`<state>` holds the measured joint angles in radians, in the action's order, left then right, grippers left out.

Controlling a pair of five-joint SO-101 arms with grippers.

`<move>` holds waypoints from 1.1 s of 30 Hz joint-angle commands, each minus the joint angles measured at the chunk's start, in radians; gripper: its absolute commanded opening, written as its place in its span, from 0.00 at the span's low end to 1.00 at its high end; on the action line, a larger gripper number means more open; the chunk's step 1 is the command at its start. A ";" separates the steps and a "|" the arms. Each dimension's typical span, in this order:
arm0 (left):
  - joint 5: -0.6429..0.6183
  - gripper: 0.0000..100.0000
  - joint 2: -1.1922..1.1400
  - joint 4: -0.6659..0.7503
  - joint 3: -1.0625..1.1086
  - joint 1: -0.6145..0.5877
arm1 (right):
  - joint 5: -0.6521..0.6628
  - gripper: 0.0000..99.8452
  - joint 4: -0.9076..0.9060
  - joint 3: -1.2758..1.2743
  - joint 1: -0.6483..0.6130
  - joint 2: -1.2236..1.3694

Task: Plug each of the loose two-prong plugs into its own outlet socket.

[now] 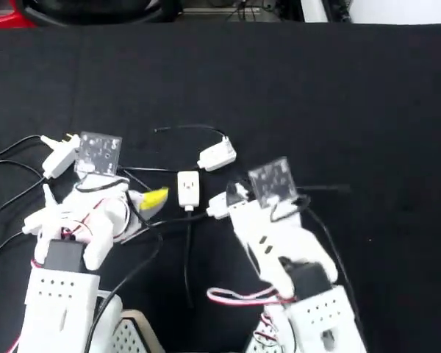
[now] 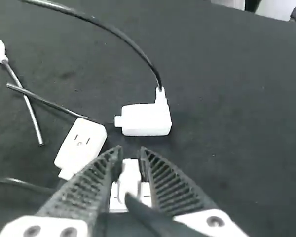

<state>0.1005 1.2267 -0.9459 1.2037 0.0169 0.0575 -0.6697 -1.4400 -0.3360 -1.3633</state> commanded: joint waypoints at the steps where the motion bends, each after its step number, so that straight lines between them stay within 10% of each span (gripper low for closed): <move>1: 0.009 0.37 0.018 0.020 0.033 -0.018 | -0.011 0.01 0.109 0.117 0.028 0.271; 11: 0.054 0.37 0.020 0.178 0.154 -0.111 | 0.046 0.01 0.173 0.300 0.068 0.733; 33: 0.097 0.37 0.020 0.175 0.160 -0.104 | 0.046 0.01 0.278 0.157 0.066 0.746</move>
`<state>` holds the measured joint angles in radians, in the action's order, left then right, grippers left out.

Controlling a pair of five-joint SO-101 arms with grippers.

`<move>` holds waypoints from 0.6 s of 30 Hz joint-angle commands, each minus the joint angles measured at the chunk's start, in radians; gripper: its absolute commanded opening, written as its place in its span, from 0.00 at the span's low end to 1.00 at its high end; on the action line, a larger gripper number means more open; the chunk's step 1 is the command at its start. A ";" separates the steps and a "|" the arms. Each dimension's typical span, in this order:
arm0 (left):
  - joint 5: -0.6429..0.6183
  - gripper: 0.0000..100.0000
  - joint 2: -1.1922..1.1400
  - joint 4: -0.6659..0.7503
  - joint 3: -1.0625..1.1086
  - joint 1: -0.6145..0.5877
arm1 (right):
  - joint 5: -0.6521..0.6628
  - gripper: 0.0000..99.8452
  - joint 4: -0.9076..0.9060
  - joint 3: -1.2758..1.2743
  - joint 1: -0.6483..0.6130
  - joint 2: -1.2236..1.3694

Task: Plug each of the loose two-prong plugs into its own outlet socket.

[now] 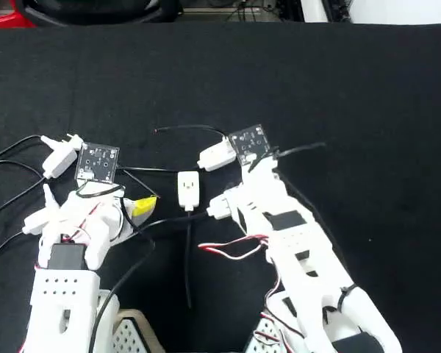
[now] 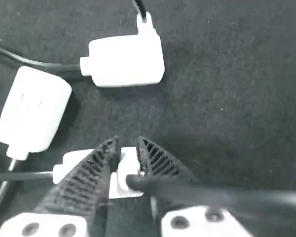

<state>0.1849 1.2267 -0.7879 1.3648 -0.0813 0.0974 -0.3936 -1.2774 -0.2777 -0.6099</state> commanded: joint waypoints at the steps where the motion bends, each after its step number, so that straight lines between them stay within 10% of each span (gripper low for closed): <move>1: 0.012 0.37 0.020 0.017 -0.001 -0.005 | 0.006 0.01 0.002 -0.005 0.008 -0.007; 18: 0.012 0.37 0.018 0.015 -0.001 -0.004 | 0.008 0.01 0.025 -0.071 -0.077 0.001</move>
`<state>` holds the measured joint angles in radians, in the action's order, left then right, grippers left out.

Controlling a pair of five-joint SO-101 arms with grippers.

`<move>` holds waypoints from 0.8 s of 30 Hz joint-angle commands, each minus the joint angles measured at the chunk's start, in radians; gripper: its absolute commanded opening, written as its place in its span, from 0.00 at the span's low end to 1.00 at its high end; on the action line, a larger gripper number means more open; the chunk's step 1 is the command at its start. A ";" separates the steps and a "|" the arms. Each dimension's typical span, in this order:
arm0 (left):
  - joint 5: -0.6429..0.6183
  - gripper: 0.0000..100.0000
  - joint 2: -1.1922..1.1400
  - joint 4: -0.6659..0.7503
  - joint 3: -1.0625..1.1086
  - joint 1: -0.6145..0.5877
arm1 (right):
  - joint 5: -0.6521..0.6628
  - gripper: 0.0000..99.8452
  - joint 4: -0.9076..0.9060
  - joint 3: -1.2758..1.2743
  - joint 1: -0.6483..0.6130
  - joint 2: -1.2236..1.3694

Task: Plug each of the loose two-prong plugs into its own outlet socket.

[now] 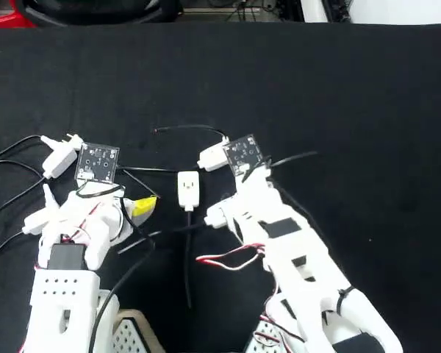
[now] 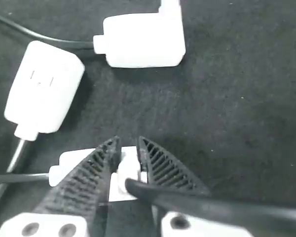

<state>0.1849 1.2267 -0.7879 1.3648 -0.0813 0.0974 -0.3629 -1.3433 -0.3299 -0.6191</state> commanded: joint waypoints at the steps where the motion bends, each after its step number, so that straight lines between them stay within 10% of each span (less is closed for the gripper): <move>1: 0.012 0.37 0.018 0.015 -0.001 -0.004 | 0.008 0.01 -0.006 -0.005 -0.025 0.010; 7: 0.012 0.37 0.017 0.015 0.001 -0.004 | 0.006 0.12 -0.040 0.036 0.009 0.002; 14: 0.012 0.37 0.020 -0.089 -0.045 -0.024 | 0.006 0.33 -0.493 0.314 -0.003 0.001; 24: 0.011 0.37 0.009 -0.206 -0.119 -0.389 | -0.003 0.33 -1.099 0.816 -0.021 0.008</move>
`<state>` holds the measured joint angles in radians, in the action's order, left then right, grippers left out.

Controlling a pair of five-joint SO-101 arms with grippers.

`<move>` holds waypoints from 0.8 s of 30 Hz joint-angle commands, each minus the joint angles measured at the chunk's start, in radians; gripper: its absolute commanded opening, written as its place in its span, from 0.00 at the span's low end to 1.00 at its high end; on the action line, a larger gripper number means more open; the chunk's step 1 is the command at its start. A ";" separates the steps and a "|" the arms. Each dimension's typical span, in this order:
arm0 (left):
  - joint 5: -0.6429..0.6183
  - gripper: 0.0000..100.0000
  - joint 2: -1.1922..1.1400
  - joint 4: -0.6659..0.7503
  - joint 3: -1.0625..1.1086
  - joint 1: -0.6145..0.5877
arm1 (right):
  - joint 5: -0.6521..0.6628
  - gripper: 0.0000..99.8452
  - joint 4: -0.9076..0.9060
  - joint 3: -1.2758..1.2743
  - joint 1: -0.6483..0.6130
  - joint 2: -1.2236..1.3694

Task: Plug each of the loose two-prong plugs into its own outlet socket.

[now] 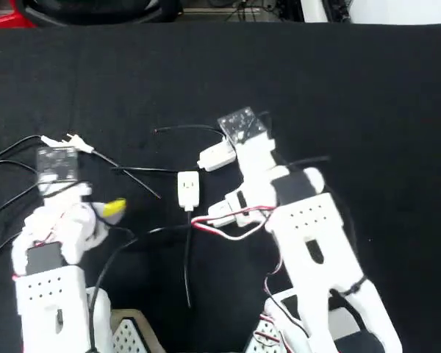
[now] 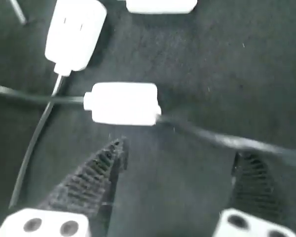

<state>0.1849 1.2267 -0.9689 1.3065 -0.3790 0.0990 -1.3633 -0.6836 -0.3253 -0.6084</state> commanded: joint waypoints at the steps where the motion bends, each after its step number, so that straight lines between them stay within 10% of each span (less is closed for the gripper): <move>1: 0.011 0.37 0.009 -0.038 -0.061 -0.110 | -0.005 0.33 -0.121 0.185 -0.040 -0.002; 10: -0.069 0.37 0.008 -0.051 -0.065 0.022 | -0.118 0.33 -0.201 0.366 -0.239 0.035; 19: -0.338 0.37 -0.509 0.043 -0.417 0.472 | 0.026 0.01 -0.371 0.601 0.296 0.127; 24: -0.397 0.37 -0.902 0.167 -0.568 0.644 | 0.135 0.04 -0.368 0.599 0.571 0.134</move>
<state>-0.1711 0.5332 -0.8661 0.8585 0.1703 0.1834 -1.7177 -0.1343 0.1043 -0.4826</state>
